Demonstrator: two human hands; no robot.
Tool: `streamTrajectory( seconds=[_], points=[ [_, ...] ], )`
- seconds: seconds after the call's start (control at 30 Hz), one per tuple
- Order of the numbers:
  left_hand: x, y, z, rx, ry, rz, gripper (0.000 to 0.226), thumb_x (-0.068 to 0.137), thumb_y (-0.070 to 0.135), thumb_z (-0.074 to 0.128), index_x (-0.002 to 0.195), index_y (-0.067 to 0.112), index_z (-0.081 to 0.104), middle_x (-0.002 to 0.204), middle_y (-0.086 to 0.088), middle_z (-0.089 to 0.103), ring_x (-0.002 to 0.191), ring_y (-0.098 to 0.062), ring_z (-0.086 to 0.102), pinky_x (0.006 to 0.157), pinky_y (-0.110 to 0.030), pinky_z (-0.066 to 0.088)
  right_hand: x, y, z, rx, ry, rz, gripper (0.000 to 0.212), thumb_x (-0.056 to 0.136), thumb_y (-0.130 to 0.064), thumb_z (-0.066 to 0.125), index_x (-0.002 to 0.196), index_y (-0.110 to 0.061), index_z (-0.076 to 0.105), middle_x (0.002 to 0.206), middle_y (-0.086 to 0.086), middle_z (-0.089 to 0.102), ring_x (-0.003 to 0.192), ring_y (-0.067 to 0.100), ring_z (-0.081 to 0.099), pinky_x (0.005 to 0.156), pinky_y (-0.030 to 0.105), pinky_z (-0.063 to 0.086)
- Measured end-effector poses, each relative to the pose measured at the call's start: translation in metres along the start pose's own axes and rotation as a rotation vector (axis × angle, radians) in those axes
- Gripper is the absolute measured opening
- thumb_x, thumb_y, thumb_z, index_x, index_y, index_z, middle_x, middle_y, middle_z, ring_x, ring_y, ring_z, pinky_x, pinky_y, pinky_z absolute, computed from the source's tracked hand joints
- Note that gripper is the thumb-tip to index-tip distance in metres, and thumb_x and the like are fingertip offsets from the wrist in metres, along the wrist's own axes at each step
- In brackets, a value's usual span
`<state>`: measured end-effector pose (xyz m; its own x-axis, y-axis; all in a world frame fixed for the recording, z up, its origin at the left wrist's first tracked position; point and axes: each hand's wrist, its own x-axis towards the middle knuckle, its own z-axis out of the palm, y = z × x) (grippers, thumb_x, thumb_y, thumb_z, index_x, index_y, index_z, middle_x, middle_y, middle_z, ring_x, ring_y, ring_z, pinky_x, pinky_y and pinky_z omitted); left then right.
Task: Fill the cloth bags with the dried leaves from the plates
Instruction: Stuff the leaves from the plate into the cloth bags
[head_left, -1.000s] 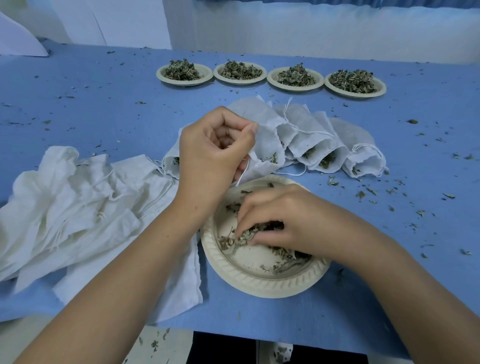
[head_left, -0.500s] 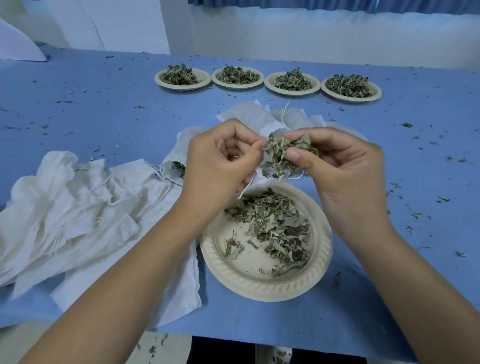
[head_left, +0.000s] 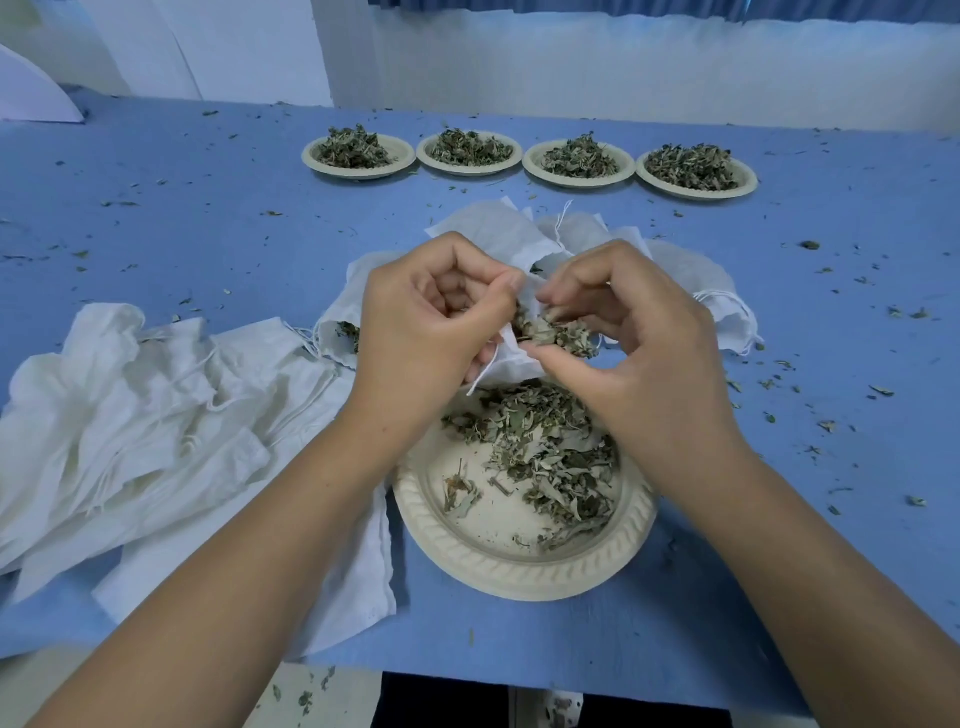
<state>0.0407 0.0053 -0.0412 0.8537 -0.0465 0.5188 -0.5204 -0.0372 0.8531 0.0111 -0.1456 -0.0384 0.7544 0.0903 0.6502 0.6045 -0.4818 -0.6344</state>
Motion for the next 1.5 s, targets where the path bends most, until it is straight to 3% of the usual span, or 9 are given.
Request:
streamTrajectory(
  seconds=[0.13, 0.33, 0.5, 0.73, 0.87, 0.97, 1.17, 1.3, 1.5],
  points=[
    [-0.002, 0.001, 0.002, -0.035, -0.055, 0.006, 0.019, 0.089, 0.003, 0.068, 0.074, 0.014, 0.063, 0.049, 0.006, 0.058, 0.033, -0.005, 0.045, 0.035, -0.015, 0.037, -0.001, 0.005, 0.004, -0.198, -0.018, -0.214, 0.014, 0.072, 0.010, 0.070, 0.079, -0.002, 0.071, 0.080, 0.006, 0.069, 0.072, 0.019, 0.064, 0.066, 0.031, 0.049],
    [0.000, 0.001, 0.001, 0.001, -0.022, -0.006, 0.018, 0.088, 0.004, 0.068, 0.074, 0.014, 0.063, 0.049, 0.007, 0.056, 0.035, -0.005, 0.046, 0.036, -0.015, 0.038, 0.004, 0.006, -0.002, -0.040, -0.144, -0.087, 0.020, 0.073, 0.005, 0.072, 0.090, -0.003, 0.068, 0.095, 0.004, 0.064, 0.087, 0.009, 0.060, 0.077, 0.015, 0.045],
    [0.001, 0.000, 0.000, 0.010, 0.019, -0.025, 0.020, 0.089, 0.005, 0.068, 0.072, 0.015, 0.063, 0.049, 0.007, 0.055, 0.036, -0.003, 0.047, 0.038, -0.014, 0.037, 0.005, 0.001, -0.008, 0.215, -0.159, 0.028, 0.027, 0.072, 0.007, 0.076, 0.077, -0.008, 0.054, 0.092, 0.005, 0.051, 0.093, 0.014, 0.062, 0.075, 0.018, 0.050],
    [0.000, 0.001, 0.000, -0.057, -0.043, -0.025, 0.021, 0.090, 0.002, 0.066, 0.073, 0.013, 0.062, 0.048, -0.001, 0.053, 0.032, -0.005, 0.043, 0.034, -0.014, 0.035, 0.001, 0.001, -0.001, -0.112, -0.106, -0.213, 0.011, 0.076, 0.009, 0.071, 0.072, -0.001, 0.068, 0.076, 0.007, 0.065, 0.073, 0.019, 0.063, 0.068, 0.033, 0.050],
    [0.002, 0.000, -0.002, -0.042, -0.007, -0.041, 0.020, 0.090, 0.004, 0.067, 0.073, 0.013, 0.062, 0.048, 0.003, 0.054, 0.032, -0.004, 0.043, 0.034, -0.015, 0.035, 0.007, 0.007, -0.010, -0.122, -0.249, -0.228, 0.004, 0.083, -0.005, 0.070, 0.085, -0.003, 0.068, 0.091, 0.004, 0.066, 0.087, 0.014, 0.060, 0.079, 0.016, 0.044],
    [0.002, 0.000, -0.002, -0.049, 0.023, -0.053, 0.019, 0.090, 0.006, 0.067, 0.073, 0.014, 0.062, 0.051, -0.002, 0.055, 0.034, -0.004, 0.045, 0.034, -0.015, 0.035, 0.008, 0.008, -0.014, -0.050, -0.283, -0.167, 0.011, 0.085, 0.000, 0.064, 0.094, -0.004, 0.059, 0.106, 0.007, 0.055, 0.100, 0.016, 0.057, 0.085, 0.024, 0.048],
    [0.003, 0.000, -0.001, -0.058, -0.037, -0.059, 0.021, 0.089, 0.004, 0.067, 0.072, 0.015, 0.062, 0.049, 0.006, 0.056, 0.033, -0.003, 0.045, 0.033, -0.014, 0.034, 0.003, 0.003, -0.006, 0.055, -0.083, -0.149, 0.012, 0.079, 0.006, 0.072, 0.081, 0.002, 0.061, 0.087, 0.012, 0.058, 0.083, 0.022, 0.060, 0.075, 0.024, 0.054],
    [0.002, 0.000, -0.002, -0.068, -0.054, -0.067, 0.020, 0.089, 0.003, 0.066, 0.073, 0.014, 0.062, 0.048, 0.007, 0.055, 0.032, -0.005, 0.044, 0.033, -0.014, 0.034, 0.002, 0.005, -0.002, -0.134, -0.107, -0.240, 0.005, 0.082, 0.004, 0.070, 0.080, 0.000, 0.071, 0.078, 0.007, 0.068, 0.073, 0.016, 0.064, 0.071, 0.023, 0.052],
    [0.003, -0.001, -0.002, -0.063, 0.016, -0.075, 0.020, 0.090, 0.006, 0.067, 0.072, 0.015, 0.063, 0.047, 0.005, 0.054, 0.034, -0.006, 0.043, 0.033, -0.015, 0.034, 0.004, 0.001, -0.011, -0.244, 0.085, -0.349, 0.023, 0.090, -0.009, 0.049, 0.081, -0.005, 0.070, 0.084, -0.003, 0.067, 0.091, 0.022, 0.056, 0.088, 0.032, 0.037]
  ],
)
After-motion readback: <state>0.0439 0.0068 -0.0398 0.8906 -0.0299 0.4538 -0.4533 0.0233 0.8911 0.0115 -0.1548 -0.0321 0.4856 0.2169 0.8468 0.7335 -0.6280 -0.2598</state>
